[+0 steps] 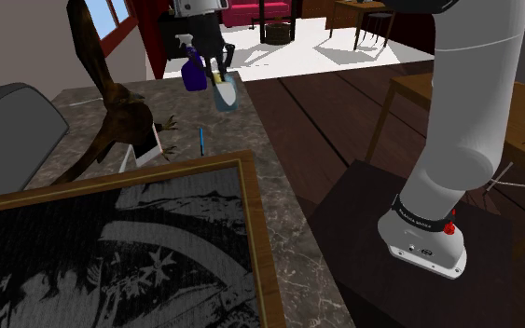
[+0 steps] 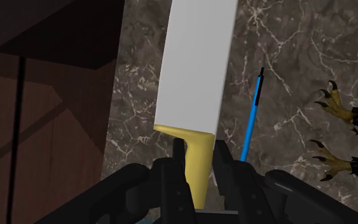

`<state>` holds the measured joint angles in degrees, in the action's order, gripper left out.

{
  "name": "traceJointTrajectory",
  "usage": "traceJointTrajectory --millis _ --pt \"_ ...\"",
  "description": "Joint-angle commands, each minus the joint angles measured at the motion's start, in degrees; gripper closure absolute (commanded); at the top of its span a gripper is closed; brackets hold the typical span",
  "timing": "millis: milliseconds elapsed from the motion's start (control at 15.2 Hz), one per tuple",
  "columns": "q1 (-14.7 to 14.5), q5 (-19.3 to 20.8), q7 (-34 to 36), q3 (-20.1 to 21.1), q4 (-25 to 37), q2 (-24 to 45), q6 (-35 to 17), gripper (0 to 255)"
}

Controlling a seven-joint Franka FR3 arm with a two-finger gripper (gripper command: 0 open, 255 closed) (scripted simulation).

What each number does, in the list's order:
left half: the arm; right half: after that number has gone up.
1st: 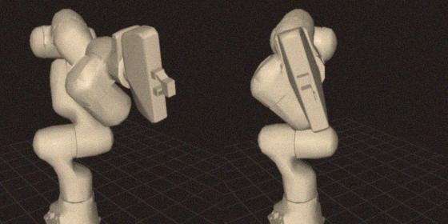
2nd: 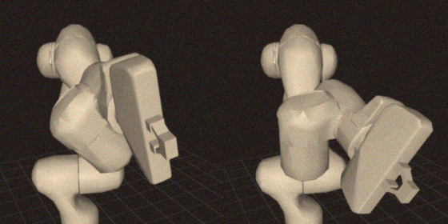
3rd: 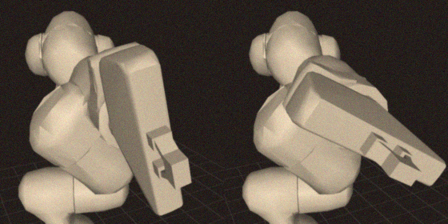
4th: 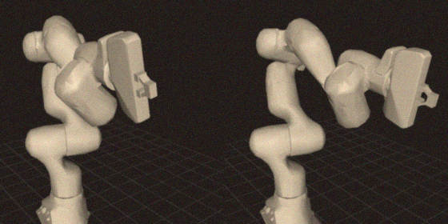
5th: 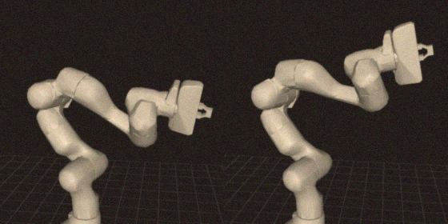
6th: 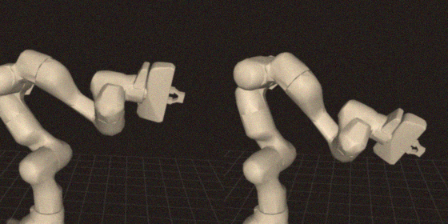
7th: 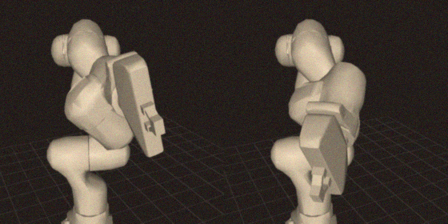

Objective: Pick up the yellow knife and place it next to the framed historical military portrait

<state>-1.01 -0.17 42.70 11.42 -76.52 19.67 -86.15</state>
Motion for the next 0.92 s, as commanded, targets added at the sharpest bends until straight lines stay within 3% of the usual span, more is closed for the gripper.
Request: traceJointTrajectory --millis 0,660,858 --pt "-0.05 0.04 0.04 0.01 2.09 0.24 1.86 255" --pt "-0.82 0.54 0.68 0.11 14.45 3.3 11.17 255" --pt "-0.83 -1.1 2.02 0.86 2.13 -5.1 7.06 255"
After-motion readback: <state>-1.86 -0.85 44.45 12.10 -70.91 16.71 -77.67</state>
